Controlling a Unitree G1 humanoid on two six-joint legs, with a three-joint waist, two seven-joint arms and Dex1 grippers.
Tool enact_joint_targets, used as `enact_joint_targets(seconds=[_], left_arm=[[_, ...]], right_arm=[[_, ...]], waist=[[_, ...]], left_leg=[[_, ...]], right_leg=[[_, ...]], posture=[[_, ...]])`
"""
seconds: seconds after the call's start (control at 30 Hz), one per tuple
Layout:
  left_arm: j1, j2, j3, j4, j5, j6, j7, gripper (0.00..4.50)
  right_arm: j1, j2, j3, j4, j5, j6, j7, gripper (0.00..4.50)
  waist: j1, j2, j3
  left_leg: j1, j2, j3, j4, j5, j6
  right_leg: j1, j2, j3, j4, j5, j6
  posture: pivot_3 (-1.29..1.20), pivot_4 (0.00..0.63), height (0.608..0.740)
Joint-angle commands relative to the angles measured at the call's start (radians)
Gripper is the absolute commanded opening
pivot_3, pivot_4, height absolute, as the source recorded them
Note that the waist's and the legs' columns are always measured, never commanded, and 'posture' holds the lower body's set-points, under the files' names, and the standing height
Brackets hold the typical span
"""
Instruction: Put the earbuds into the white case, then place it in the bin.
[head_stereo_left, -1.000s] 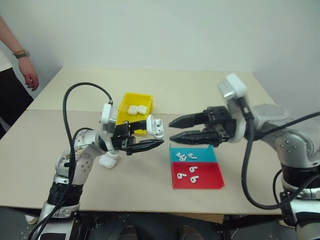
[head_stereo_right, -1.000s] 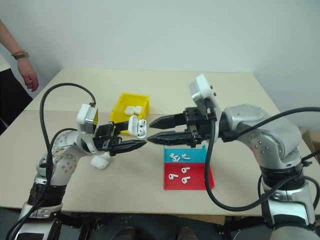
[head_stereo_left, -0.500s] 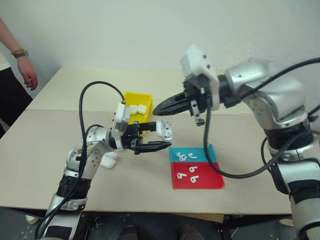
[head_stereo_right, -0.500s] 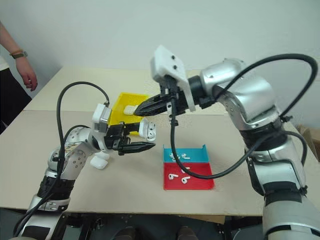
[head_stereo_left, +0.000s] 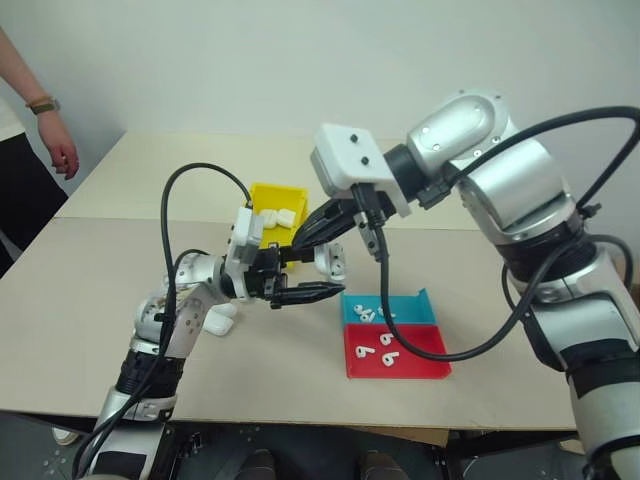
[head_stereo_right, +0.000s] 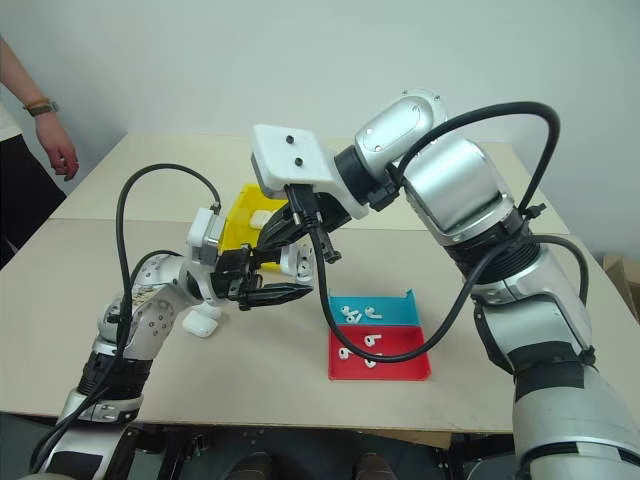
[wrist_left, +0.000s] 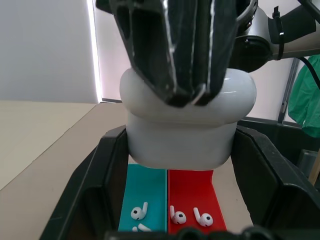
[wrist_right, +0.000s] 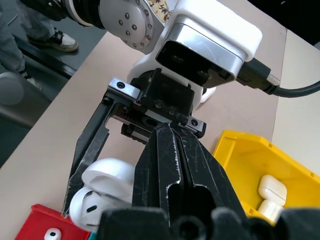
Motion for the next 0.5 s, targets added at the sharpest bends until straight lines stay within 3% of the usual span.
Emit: enact_joint_targets(seconds=[0.03, 0.5], left_arm=[[-0.029, -0.008, 0.003, -0.044, -0.007, -0.020, 0.002, 2.78], [-0.026, -0.020, 0.007, -0.050, -0.009, -0.027, 0.010, 2.78]], right_arm=[[-0.045, 0.011, -0.015, 0.004, -0.028, -0.033, 0.024, 0.05], [0.010, -0.085, -0.048, -0.036, -0.044, -0.104, 0.150, 0.05]], waist=[[0.000, 0.000, 0.000], [0.000, 0.000, 0.000]], left_leg=[[0.000, 0.000, 0.000, 0.000, 0.000, 0.000], [0.000, 0.000, 0.000, 0.000, 0.000, 0.000]], right_leg=[[0.000, 0.000, 0.000, 0.000, 0.000, 0.000], [0.000, 0.000, 0.000, 0.000, 0.000, 0.000]], posture=[[0.00, 0.150, 0.740], [0.00, 0.150, 0.740]])
